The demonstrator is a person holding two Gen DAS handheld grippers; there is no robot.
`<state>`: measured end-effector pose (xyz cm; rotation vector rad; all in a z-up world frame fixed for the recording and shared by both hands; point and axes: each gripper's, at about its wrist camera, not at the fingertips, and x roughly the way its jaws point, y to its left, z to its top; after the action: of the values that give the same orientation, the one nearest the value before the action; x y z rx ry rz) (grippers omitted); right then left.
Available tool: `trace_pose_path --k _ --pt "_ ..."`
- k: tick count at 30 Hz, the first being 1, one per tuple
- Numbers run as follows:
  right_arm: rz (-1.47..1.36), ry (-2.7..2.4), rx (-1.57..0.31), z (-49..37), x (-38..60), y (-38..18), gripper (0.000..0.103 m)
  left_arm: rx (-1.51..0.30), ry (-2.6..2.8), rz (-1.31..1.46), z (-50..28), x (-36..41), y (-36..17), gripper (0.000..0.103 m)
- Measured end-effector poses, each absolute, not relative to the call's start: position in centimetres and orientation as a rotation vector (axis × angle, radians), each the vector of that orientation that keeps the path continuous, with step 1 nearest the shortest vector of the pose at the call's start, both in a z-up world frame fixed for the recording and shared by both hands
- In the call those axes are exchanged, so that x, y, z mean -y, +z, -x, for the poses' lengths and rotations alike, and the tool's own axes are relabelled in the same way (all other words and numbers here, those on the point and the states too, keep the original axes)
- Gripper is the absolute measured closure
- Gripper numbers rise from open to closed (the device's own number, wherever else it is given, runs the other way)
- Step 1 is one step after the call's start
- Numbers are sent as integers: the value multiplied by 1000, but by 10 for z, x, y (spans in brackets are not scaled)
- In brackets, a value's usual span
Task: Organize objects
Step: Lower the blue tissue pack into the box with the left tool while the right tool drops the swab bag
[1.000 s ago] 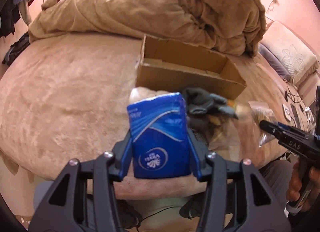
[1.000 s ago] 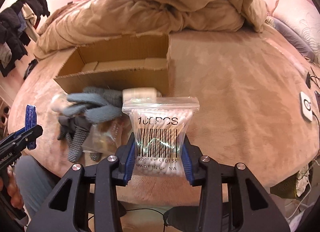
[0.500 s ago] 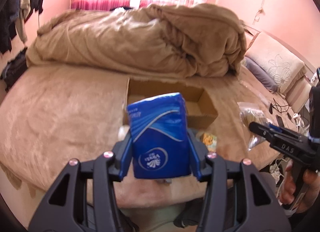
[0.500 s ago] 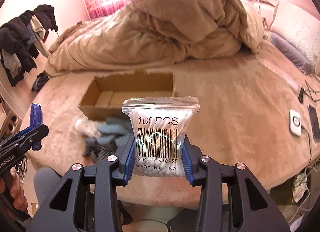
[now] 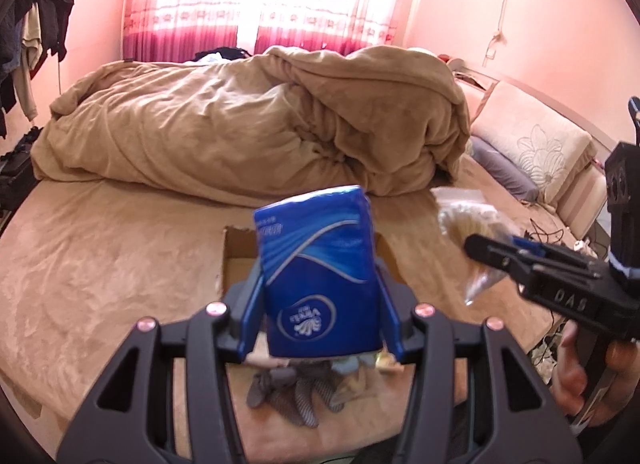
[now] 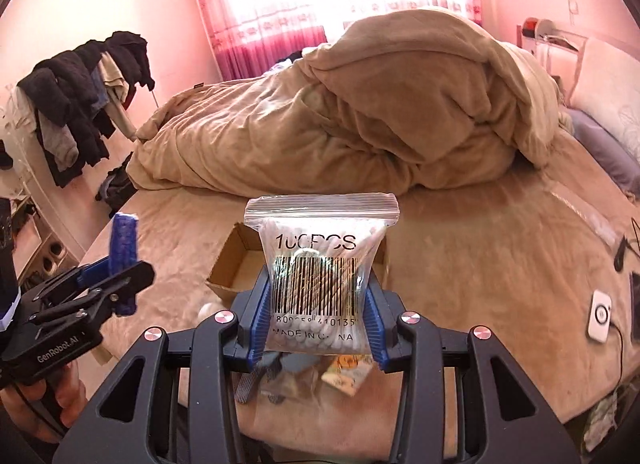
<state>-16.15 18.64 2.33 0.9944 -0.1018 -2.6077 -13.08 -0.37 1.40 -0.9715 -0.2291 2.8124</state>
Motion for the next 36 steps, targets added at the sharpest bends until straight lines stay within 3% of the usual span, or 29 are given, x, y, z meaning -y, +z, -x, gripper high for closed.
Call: trace_pose_path --k 10,29,32,36 --pt "-1076 -2608 81 220 -185 -16 59 200 2695 1044 202 -19 -22 52" --pt "-1310 -2488 128 283 -162 -118 58 218 2566 1410 289 -16 -152 50" --pt "-1338 -2470 159 287 -162 -124 53 237 2595 1422 287 -13 -150 45" --pt "-1308 -2482 217 287 -170 -121 48 301 2610 1429 283 -4 -143 22"
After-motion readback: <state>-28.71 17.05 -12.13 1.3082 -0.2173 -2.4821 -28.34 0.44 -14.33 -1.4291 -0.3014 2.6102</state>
